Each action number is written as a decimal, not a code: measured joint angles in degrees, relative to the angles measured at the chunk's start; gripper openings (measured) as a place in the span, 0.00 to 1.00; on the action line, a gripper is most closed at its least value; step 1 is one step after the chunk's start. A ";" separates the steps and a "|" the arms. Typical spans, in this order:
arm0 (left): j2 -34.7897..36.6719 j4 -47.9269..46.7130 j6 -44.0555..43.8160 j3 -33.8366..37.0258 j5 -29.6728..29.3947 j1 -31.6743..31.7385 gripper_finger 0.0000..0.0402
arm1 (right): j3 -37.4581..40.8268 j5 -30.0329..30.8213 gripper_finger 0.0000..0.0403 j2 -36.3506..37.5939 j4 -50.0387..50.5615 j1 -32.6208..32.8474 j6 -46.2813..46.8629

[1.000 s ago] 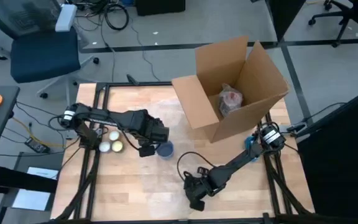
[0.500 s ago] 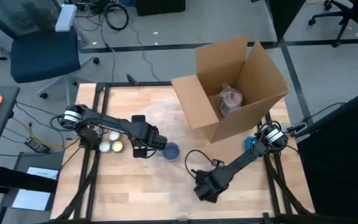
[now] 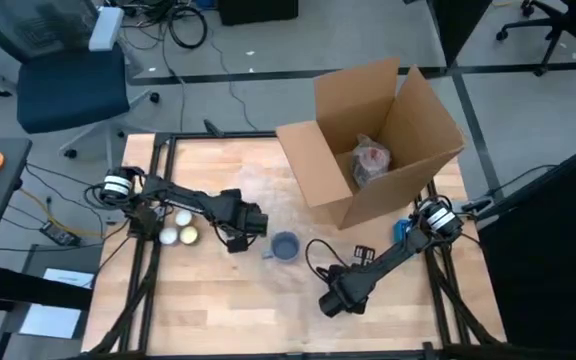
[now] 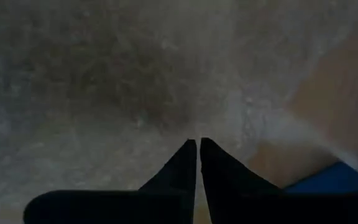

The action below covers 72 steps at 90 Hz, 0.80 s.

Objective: Wrap mug
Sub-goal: Wrap the blue mug with bubble wrap

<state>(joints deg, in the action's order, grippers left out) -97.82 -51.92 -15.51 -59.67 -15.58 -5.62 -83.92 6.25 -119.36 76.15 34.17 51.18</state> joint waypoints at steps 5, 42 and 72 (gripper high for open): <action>0.00 0.77 -0.92 1.12 3.85 -0.31 0.27 | 0.00 0.14 0.00 0.07 0.23 0.00 -0.45; 0.15 6.93 -9.55 6.06 6.42 -6.69 0.27 | -0.13 -2.02 0.00 0.16 -8.38 -0.02 -2.23; 0.13 5.05 -16.42 6.06 9.34 -12.57 0.27 | -0.40 -3.49 0.00 0.25 0.74 -0.07 0.56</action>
<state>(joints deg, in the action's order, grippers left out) -97.69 -46.87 -31.92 -53.60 -6.24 -18.19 -84.32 2.76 -119.11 76.89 34.10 51.74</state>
